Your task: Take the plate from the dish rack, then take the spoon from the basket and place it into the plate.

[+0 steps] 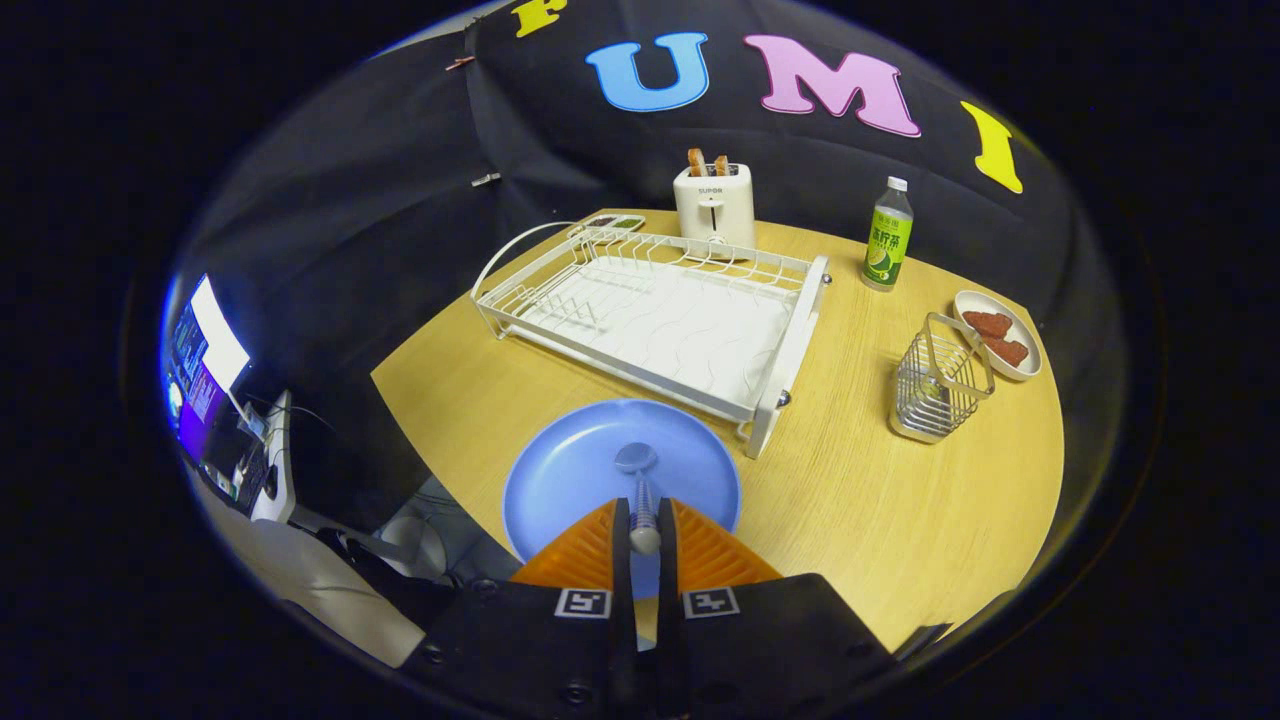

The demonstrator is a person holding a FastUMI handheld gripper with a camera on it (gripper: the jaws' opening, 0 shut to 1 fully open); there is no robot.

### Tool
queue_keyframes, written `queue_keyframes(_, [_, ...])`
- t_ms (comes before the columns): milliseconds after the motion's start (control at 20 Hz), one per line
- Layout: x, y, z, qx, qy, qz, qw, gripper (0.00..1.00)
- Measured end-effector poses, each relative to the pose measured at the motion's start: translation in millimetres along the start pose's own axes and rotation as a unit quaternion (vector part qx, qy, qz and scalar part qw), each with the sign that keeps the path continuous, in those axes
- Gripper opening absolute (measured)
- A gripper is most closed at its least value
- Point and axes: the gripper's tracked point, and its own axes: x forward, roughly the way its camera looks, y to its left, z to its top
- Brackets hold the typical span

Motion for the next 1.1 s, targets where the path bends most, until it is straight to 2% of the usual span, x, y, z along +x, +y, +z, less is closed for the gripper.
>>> queue_keyframes(150, [11.4, 2.8, -1.6, -0.005, 0.007, 0.010, 1.000, 0.11])
queue_keyframes(350, [22.7, 4.6, -26.8, -0.017, 0.043, 0.015, 0.999, 0.12])
queue_keyframes(550, [31.3, -2.9, -41.5, -0.006, 0.059, -0.005, 0.998, 0.20])
queue_keyframes(600, [32.6, -4.6, -41.9, 0.000, 0.057, -0.011, 0.998, 0.32])
queue_keyframes(650, [32.1, -6.4, -40.4, 0.003, 0.055, -0.015, 0.998, 0.41])
queue_keyframes(700, [31.7, -6.7, -39.2, 0.005, 0.053, -0.016, 0.998, 0.59])
queue_keyframes(750, [30.3, -7.4, -37.0, 0.007, 0.051, -0.017, 0.999, 0.65])
queue_keyframes(850, [26.7, -6.7, -33.3, 0.008, 0.044, -0.018, 0.999, 0.84])
queue_keyframes(900, [23.1, -5.4, -28.9, 0.008, 0.039, -0.018, 0.999, 0.97])
queue_keyframes(1100, [9.5, -0.8, -8.1, 0.011, 0.012, -0.021, 1.000, 0.99])
